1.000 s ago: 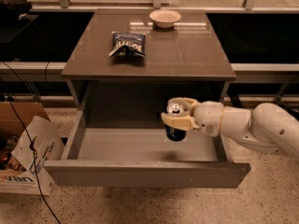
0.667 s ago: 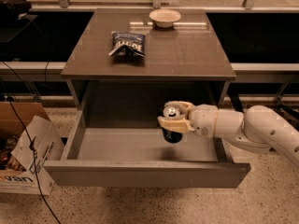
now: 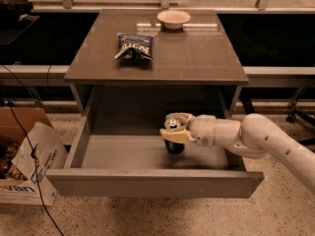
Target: Place pepsi can into top drawer
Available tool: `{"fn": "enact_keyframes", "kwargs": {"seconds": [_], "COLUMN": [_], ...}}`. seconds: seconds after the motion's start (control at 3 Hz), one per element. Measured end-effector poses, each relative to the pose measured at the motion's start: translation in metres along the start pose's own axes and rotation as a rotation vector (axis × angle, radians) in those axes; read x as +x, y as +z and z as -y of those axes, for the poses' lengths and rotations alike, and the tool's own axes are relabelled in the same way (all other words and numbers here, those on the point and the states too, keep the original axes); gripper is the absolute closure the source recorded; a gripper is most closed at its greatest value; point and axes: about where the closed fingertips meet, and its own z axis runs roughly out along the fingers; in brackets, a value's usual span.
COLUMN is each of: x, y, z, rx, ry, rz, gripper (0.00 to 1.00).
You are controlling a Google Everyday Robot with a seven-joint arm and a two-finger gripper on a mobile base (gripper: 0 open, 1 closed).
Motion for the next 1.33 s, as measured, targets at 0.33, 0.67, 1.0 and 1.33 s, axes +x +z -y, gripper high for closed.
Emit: {"fn": "enact_keyframes", "kwargs": {"seconds": [0.33, 0.67, 1.0, 1.33], "x": [0.015, 0.02, 0.02, 0.019], "y": [0.016, 0.024, 0.026, 0.027], "z": [0.005, 0.007, 0.006, 0.005], "rx": [-0.029, -0.043, -0.047, -0.05], "ry": [-0.013, -0.035, -0.034, -0.034], "rz": [-0.04, -0.077, -0.075, -0.075], "gripper": [0.58, 0.35, 0.12, 0.0]}}
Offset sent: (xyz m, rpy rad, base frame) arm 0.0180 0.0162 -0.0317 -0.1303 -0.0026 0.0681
